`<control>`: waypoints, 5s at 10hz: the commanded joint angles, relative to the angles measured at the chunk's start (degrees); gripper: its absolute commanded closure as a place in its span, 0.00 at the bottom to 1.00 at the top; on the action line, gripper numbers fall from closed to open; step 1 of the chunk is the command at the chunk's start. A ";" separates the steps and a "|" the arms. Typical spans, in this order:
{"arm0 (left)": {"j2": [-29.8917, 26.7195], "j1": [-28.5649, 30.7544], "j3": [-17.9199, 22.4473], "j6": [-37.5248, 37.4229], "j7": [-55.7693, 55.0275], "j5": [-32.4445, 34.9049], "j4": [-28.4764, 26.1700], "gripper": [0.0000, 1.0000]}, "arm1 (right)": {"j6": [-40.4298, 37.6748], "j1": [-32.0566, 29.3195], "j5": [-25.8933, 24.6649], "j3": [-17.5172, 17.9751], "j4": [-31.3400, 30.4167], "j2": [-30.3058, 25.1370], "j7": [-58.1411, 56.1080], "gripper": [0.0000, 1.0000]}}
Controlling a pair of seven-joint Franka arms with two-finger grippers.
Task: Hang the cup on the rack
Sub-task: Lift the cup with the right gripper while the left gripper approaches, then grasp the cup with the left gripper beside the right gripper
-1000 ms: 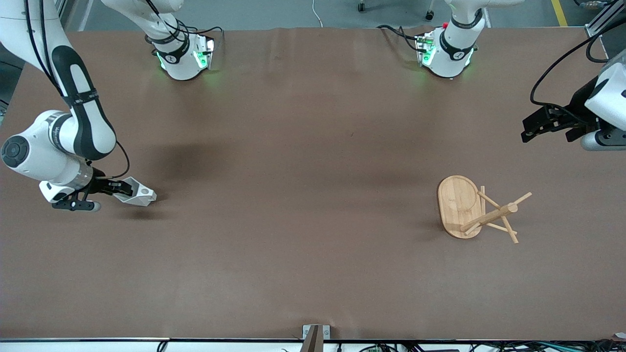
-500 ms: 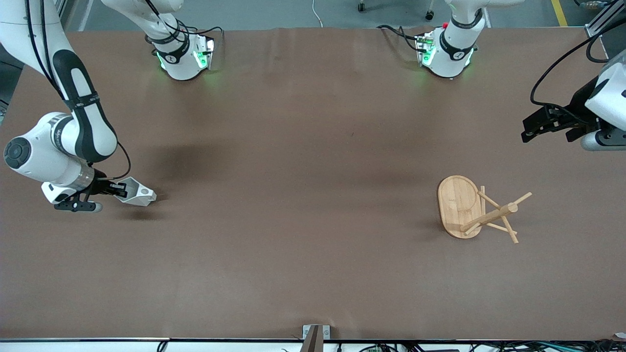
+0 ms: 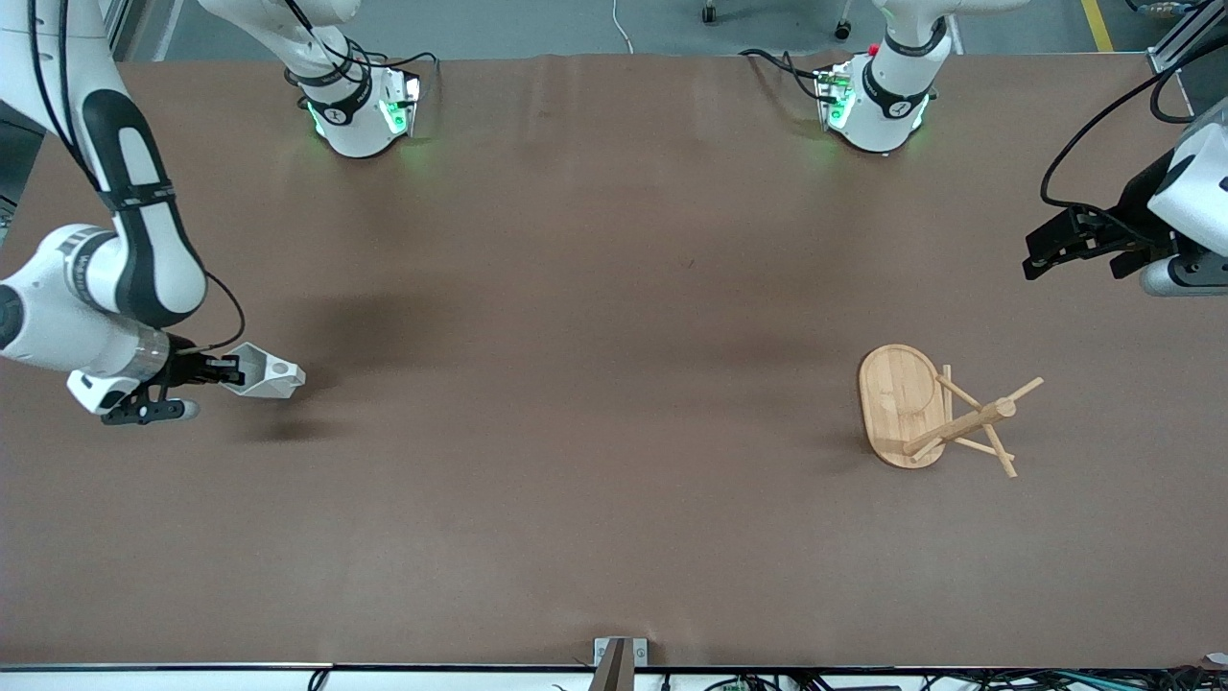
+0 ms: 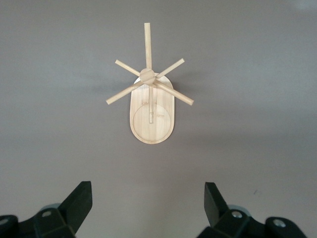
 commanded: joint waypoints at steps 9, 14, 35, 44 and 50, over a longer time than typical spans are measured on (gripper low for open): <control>1.87 -0.20 -0.54 0.18 2.34 0.97 -0.33 0.00 | -23.18 17.85 63.86 5.27 1.48 -0.29 0.18 1.00; 1.69 -0.91 -3.34 -0.61 27.68 1.15 -0.24 0.00 | -21.60 29.04 80.60 5.27 1.48 0.06 2.75 1.00; 14.17 -3.89 -29.54 4.67 47.34 -13.70 -1.90 0.00 | -9.12 41.18 91.78 5.62 1.66 -0.56 2.49 1.00; 14.00 -2.84 -30.51 4.14 53.42 -12.83 -7.97 0.00 | -8.68 41.18 91.78 5.97 1.57 -1.44 2.57 1.00; 14.88 -2.57 -30.42 7.56 54.56 -13.61 -8.06 0.09 | -8.59 41.18 91.78 6.06 1.66 -1.44 2.75 0.99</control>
